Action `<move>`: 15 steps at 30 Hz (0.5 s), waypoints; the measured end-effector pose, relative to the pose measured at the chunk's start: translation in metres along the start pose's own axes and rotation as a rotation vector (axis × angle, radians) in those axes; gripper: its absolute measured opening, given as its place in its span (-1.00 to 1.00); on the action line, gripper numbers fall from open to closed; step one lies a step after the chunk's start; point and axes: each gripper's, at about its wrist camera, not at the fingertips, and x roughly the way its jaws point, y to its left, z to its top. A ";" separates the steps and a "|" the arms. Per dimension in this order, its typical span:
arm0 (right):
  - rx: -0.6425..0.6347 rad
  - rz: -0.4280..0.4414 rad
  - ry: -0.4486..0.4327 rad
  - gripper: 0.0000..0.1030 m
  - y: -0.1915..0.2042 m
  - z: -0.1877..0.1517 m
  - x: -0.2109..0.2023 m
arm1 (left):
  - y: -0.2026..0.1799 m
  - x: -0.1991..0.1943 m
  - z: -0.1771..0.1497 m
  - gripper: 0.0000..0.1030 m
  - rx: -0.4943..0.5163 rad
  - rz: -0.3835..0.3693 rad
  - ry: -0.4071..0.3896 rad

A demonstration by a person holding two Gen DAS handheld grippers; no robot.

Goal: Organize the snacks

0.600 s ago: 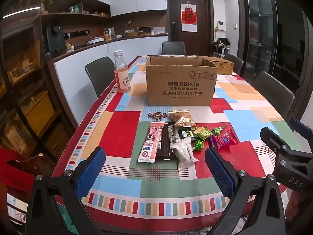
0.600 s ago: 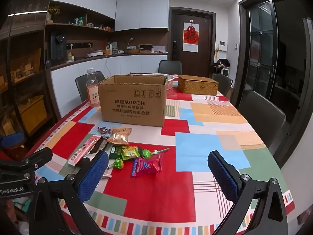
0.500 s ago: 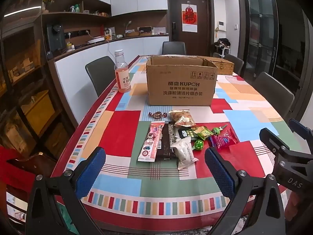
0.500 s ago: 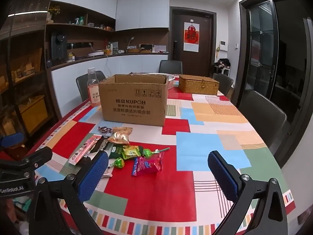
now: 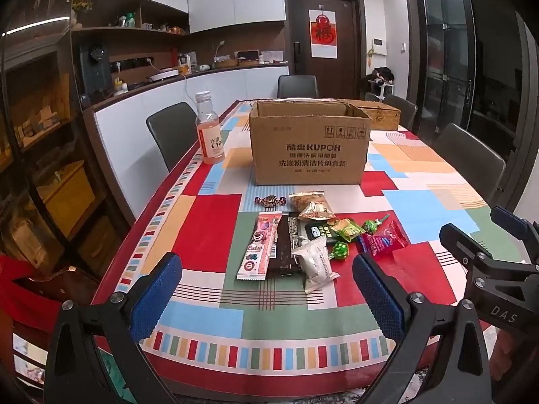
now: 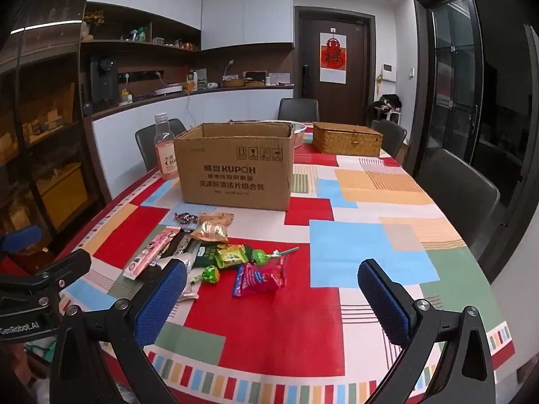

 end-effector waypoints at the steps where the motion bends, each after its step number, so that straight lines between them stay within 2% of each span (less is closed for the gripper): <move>1: -0.001 0.000 0.000 0.99 0.000 0.000 0.000 | -0.001 0.000 0.000 1.00 0.001 0.000 0.000; 15: -0.001 0.006 0.005 0.99 0.000 0.002 -0.001 | -0.001 0.002 -0.001 1.00 0.004 -0.003 0.003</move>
